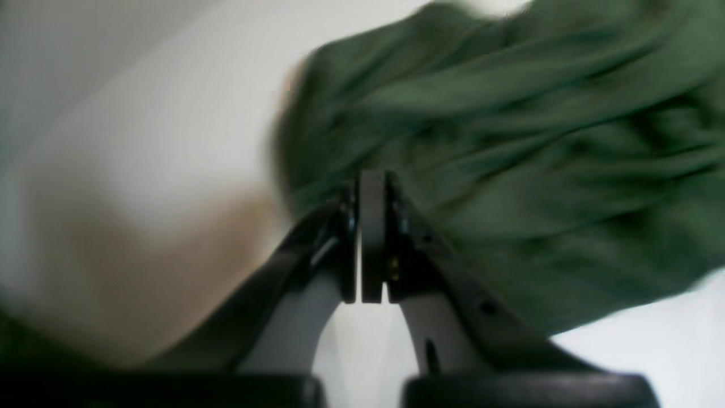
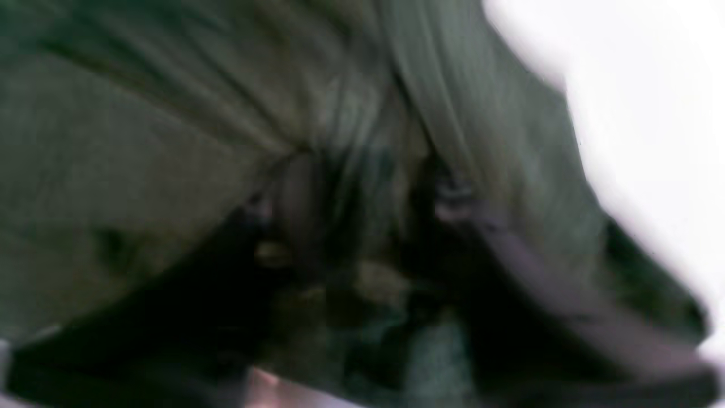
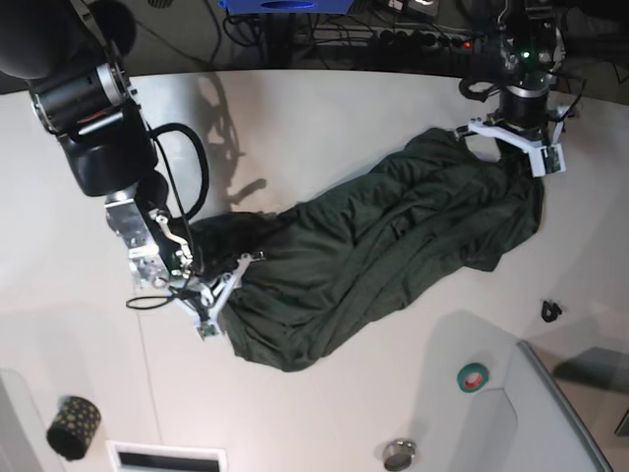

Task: Layout the t-shirt on the table in an organized manner, then fold the t-shirt properly
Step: 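Regrasp the shirt with the right gripper and drag it toward the robot, then release and regrasp the shirt fabric with the right gripper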

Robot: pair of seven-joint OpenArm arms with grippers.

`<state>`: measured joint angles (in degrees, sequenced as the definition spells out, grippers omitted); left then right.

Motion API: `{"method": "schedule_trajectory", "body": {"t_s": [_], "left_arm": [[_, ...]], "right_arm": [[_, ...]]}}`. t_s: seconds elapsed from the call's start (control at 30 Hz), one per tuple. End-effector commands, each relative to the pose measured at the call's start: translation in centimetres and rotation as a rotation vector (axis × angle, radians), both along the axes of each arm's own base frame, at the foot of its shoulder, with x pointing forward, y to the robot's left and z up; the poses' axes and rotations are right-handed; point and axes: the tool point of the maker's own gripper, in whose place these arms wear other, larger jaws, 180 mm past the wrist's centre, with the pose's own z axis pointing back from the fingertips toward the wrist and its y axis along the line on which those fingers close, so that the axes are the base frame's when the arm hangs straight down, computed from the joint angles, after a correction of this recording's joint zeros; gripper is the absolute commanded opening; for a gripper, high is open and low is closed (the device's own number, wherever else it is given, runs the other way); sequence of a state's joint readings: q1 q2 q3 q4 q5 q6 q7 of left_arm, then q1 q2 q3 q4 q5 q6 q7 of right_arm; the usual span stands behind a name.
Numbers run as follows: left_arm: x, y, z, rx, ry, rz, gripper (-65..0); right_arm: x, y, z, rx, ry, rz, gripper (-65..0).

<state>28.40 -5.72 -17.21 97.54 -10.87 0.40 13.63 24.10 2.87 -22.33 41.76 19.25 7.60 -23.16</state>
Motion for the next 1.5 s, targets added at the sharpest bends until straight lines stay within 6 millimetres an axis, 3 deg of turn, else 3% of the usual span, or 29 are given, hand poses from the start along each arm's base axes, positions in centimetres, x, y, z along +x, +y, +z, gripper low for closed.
{"method": "schedule_trajectory", "body": {"t_s": [0.0, 0.1, 0.23, 0.33, 0.5, 0.6, 0.77, 0.83, 1.0, 1.1, 1.2, 1.3, 1.47], "left_arm": [[0.8, -0.5, 1.1, 0.006, -0.045, -0.021, -65.0], [1.9, -2.0, 1.3, -0.013, -0.062, -0.056, -65.0], [2.4, -2.2, 1.0, -0.019, -0.063, -0.061, -65.0], [2.2, -2.5, -0.9, -0.032, -0.017, -0.064, -65.0], [1.2, -3.3, -6.2, 0.004, 0.128, -0.121, -65.0], [1.0, -3.5, -7.5, 0.026, 0.167, -0.137, -65.0], [2.0, -4.0, -7.1, 0.026, 0.148, -0.138, -65.0], [2.2, -4.0, -7.0, 0.026, 0.145, -0.139, -65.0], [2.0, -3.9, -7.1, 0.028, 0.151, -0.14, -65.0], [1.8, -3.8, -7.2, 0.033, 0.156, -0.142, -65.0], [1.3, -3.7, -7.2, 0.034, 0.161, -0.141, -65.0], [1.8, -3.7, -4.7, 0.041, 0.098, -0.143, -65.0], [2.8, -1.6, 1.4, 0.097, -0.047, -0.092, -65.0]], "right_arm": [[1.1, 0.5, 0.9, 0.009, -0.005, 0.008, -54.6], [0.5, -1.0, -0.4, -0.011, 0.015, -0.013, -54.9], [-0.7, -3.8, -1.8, -0.051, 0.051, -0.043, -57.9], [-1.7, -5.8, -2.4, -0.075, 0.057, -0.056, -57.9], [-3.6, -9.7, -2.4, -0.069, 0.036, -0.209, -57.9], [-5.3, -11.0, -2.6, -0.085, 0.029, -0.217, -57.9], [-9.0, -12.1, -3.6, -0.105, 0.052, -0.223, -57.9], [-10.2, -13.1, -3.4, -0.111, 0.043, -0.276, -57.9], [-13.3, -12.6, -2.2, -0.11, 0.033, -0.255, -57.9], [-14.1, -12.1, -1.7, -0.101, 0.021, -0.241, -57.9], [-13.7, -11.5, -0.6, -0.088, -0.01, -0.231, -57.8], [-12.8, -10.3, 1.8, -0.06, -0.082, -0.211, -56.1], [-10.7, -8.7, 8.2, -0.022, -0.239, -0.201, -38.3]]}}
